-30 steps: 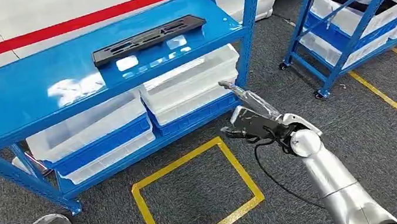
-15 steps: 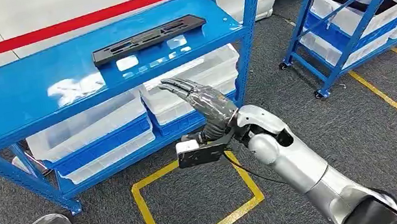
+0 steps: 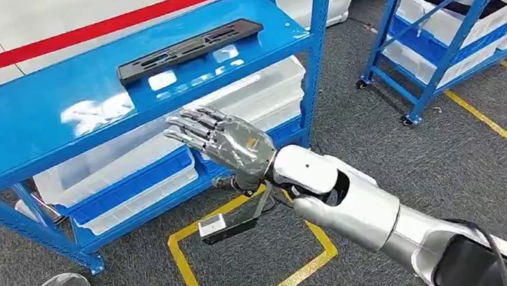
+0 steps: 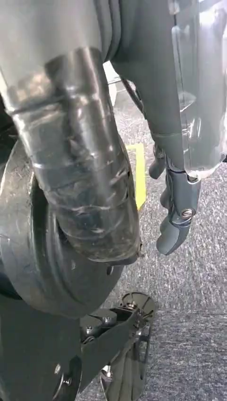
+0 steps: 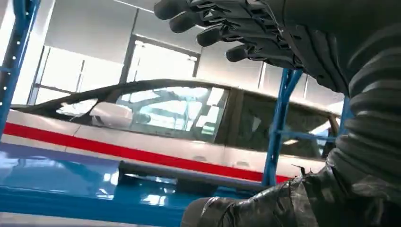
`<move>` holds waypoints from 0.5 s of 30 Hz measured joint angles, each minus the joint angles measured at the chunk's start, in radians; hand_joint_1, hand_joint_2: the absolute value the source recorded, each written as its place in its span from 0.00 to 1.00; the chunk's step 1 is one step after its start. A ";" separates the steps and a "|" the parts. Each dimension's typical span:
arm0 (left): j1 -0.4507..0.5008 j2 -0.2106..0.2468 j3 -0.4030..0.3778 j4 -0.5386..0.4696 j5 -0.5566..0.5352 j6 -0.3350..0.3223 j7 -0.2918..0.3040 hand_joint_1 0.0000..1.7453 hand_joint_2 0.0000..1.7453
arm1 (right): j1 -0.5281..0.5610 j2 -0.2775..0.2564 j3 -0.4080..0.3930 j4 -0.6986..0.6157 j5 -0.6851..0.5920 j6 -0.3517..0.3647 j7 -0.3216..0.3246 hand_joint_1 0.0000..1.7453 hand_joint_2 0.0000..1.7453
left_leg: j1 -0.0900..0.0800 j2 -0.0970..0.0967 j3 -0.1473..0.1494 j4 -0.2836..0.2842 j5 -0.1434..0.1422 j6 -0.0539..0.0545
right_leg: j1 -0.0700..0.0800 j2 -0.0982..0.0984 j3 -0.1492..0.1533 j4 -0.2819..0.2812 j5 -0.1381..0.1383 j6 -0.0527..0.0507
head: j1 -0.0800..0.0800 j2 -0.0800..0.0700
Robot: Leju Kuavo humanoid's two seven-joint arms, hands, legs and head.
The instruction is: Take the parts from the cabinet and place them on the table.
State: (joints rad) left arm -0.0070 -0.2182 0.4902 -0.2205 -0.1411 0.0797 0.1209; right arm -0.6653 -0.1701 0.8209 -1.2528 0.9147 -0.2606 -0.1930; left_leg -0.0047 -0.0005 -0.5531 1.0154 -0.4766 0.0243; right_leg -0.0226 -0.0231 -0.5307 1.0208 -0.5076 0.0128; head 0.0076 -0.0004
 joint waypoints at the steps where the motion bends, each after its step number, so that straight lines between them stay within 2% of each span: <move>1: 0.000 0.000 0.000 0.000 -0.003 0.003 0.000 0.00 0.00 | -0.002 0.000 0.007 0.005 0.003 -0.005 0.003 0.00 1.00 | 0.000 0.000 0.000 0.000 0.000 0.000 | 0.000 0.000 0.000 0.000 0.000 0.000 | 0.000 0.000; 5: -0.001 0.000 0.000 0.000 -0.004 0.005 -0.003 0.00 0.00 | -0.004 -0.002 0.030 0.020 0.003 -0.014 0.013 0.00 1.00 | 0.000 0.000 0.000 0.001 0.000 0.000 | 0.000 0.000 0.000 -0.001 0.000 0.000 | 0.000 0.000; 6: -0.002 0.000 0.000 0.000 -0.005 0.005 -0.005 0.00 0.00 | -0.005 -0.002 0.035 0.022 0.003 -0.016 0.014 0.00 1.00 | -0.008 -0.001 -0.002 0.006 -0.003 0.011 | -0.010 -0.001 0.003 -0.014 0.008 0.012 | -0.001 0.000; 7: -0.004 0.000 0.000 0.000 -0.005 0.006 -0.007 0.00 0.00 | -0.008 -0.003 0.039 0.022 0.003 -0.018 0.015 0.00 1.00 | -0.002 0.000 0.010 -0.022 0.006 0.022 | -0.001 -0.003 0.014 -0.027 0.010 0.016 | 0.000 0.000; 8: -0.004 -0.002 0.000 0.000 -0.005 0.006 -0.008 0.00 0.00 | -0.008 -0.010 0.040 0.023 0.003 -0.021 0.018 0.00 1.00 | 0.011 -0.001 0.029 -0.052 0.021 0.023 | -0.004 0.001 0.016 -0.022 0.005 0.015 | 0.000 0.000; 9: -0.004 -0.003 0.000 0.000 -0.005 0.007 -0.008 0.00 0.00 | -0.012 -0.013 0.040 0.024 0.003 -0.026 0.018 0.00 1.00 | 0.012 -0.001 0.040 -0.069 0.026 0.030 | 0.000 0.009 -0.005 0.016 -0.017 0.013 | 0.001 0.000; 10: -0.006 -0.003 0.000 0.000 -0.005 0.007 -0.010 0.00 0.00 | -0.013 -0.017 0.041 0.025 0.002 -0.028 0.018 0.00 1.00 | 0.013 0.000 0.041 -0.071 0.028 0.031 | 0.000 0.015 -0.039 0.077 -0.045 0.012 | 0.000 0.000; 11: -0.007 -0.004 0.000 0.000 -0.004 -0.010 -0.024 0.00 0.00 | -0.010 -0.019 0.043 0.027 0.002 -0.028 0.018 0.00 1.00 | 0.012 0.000 0.040 -0.071 0.027 0.031 | -0.001 0.017 -0.086 0.159 -0.074 0.012 | 0.001 0.000; 12: -0.007 -0.003 0.000 0.000 -0.002 -0.031 -0.039 0.00 0.00 | -0.007 -0.024 0.049 0.031 0.002 -0.027 0.018 0.00 1.00 | 0.012 -0.002 0.040 -0.068 0.024 0.031 | -0.003 0.017 -0.129 0.227 -0.091 0.013 | 0.000 0.000; 13: -0.007 0.000 0.000 0.000 0.003 -0.052 -0.047 0.00 0.00 | -0.007 -0.025 0.057 0.036 0.002 -0.026 0.017 0.00 1.00 | 0.013 -0.007 0.041 -0.063 0.019 0.029 | -0.005 0.017 -0.161 0.265 -0.088 0.015 | 0.001 0.000; 14: -0.008 0.007 0.001 0.000 0.006 -0.072 -0.046 0.00 0.00 | -0.008 -0.025 0.062 0.042 0.002 -0.024 0.015 0.00 1.00 | 0.015 -0.011 0.042 -0.056 0.012 0.023 | -0.008 0.017 -0.167 0.250 -0.054 0.017 | 0.000 0.000; 15: -0.008 0.011 0.001 0.000 0.008 -0.080 -0.045 0.00 0.00 | -0.011 -0.025 0.065 0.047 0.002 -0.022 0.014 0.00 1.00 | 0.017 -0.014 0.044 -0.047 0.004 0.018 | -0.011 0.017 -0.153 0.198 -0.009 0.018 | 0.001 0.000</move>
State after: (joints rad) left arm -0.0149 -0.2071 0.4913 -0.2205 -0.1331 0.0000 0.0759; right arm -0.6768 -0.1949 0.8862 -1.2058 0.9167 -0.2823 -0.1785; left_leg 0.0120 -0.0145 -0.5088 0.9682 -0.4727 0.0423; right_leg -0.0340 -0.0063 -0.6832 1.2192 -0.5162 0.0307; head 0.0084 -0.0004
